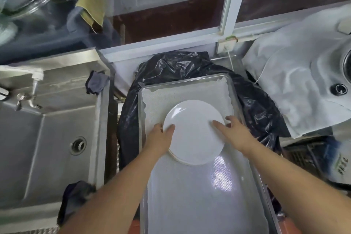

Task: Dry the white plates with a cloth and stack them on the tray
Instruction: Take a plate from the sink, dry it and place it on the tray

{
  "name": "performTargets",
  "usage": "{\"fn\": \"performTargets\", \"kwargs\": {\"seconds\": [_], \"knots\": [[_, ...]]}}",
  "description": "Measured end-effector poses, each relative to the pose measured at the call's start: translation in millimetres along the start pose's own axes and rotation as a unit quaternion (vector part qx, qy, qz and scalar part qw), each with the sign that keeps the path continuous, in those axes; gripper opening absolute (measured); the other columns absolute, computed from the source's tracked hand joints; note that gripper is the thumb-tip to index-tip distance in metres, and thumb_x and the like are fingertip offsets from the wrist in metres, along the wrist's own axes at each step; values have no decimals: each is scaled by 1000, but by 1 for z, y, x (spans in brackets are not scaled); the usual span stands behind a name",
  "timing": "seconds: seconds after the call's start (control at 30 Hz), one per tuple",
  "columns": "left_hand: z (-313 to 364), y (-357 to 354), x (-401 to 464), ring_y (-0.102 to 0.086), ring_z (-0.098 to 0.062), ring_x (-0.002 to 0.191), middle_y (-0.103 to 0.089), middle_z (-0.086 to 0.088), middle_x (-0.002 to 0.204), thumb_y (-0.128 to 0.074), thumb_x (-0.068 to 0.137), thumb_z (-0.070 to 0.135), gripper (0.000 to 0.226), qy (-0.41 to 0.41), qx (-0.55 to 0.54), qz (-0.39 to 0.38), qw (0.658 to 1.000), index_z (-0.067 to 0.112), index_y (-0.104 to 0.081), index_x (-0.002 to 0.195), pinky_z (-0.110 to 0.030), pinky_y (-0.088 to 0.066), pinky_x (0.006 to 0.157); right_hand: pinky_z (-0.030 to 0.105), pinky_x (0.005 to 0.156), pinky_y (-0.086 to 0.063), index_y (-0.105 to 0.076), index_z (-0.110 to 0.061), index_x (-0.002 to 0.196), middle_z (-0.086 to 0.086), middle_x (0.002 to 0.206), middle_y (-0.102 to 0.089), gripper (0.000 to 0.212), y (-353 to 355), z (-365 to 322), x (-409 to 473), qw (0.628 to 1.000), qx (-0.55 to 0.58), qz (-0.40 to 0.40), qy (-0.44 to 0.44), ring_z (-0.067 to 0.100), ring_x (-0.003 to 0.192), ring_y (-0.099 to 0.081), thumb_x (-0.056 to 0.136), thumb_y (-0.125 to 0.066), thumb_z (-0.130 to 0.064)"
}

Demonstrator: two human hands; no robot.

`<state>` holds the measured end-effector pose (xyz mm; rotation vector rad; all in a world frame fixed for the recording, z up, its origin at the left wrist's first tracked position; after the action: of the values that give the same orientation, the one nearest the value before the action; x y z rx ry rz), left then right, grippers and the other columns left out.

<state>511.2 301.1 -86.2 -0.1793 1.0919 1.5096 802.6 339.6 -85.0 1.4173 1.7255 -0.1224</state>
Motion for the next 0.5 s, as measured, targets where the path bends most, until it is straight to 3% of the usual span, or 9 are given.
{"fn": "performTargets", "kwargs": {"seconds": [0.1, 0.2, 0.3, 0.4, 0.47, 0.5], "knots": [[-20, -10, 11, -63, -25, 112, -65, 3, 124, -51, 79, 75, 79, 70, -104, -21, 992, 25, -54, 140, -50, -52, 104, 49, 105, -53, -44, -24, 151, 2, 139, -59, 110, -7, 19, 8, 996, 80, -8, -41, 28, 119, -63, 63, -71, -83], [-35, -17, 24, -63, -25, 116, -67, 3, 126, -53, 64, 84, 95, 99, -165, -33, 981, 28, -56, 141, -51, -49, 108, 45, 93, -61, -53, -21, 142, 1, 129, -67, 96, -20, 36, 19, 982, 174, -25, -72, 26, 109, -71, 66, -81, -74], [-32, -24, 20, -65, -25, 116, -70, 3, 126, -58, 91, 69, 61, 107, -208, -68, 970, 28, -59, 137, -50, -50, 109, 38, 76, -64, -64, -13, 130, 7, 112, -78, 65, -33, 38, 22, 963, 251, -64, -80, 28, 98, -78, 81, -83, -51], [-33, -28, 23, -67, -23, 113, -73, 3, 122, -59, 99, 56, 37, 108, -237, -87, 962, 31, -63, 125, -48, -51, 107, 32, 69, -61, -68, -9, 125, 7, 106, -81, 44, -41, 32, 20, 951, 287, -83, -84, 27, 95, -78, 90, -78, -34], [-32, -29, 23, -67, -22, 113, -74, 4, 119, -60, 99, 55, 30, 107, -244, -94, 959, 31, -67, 115, -46, -51, 107, 40, 74, -65, -71, -10, 120, 5, 100, -81, 42, -45, 30, 22, 954, 276, -79, -90, 27, 91, -79, 87, -81, -35], [-32, -31, 23, -67, -21, 112, -75, 5, 118, -61, 98, 55, 30, 109, -247, -99, 958, 31, -68, 113, -45, -51, 106, 51, 84, -64, -72, -11, 118, 5, 99, -81, 47, -47, 30, 22, 955, 271, -71, -97, 30, 94, -78, 82, -84, -38]]}}
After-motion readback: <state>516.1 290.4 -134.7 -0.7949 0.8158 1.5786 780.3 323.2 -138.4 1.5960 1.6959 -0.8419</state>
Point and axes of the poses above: each hand's wrist, its own x-axis towards the middle knuckle, its own y-axis out of the back of the hand, z = x × y, the point moved 10 cm from there along x, towards the middle knuckle
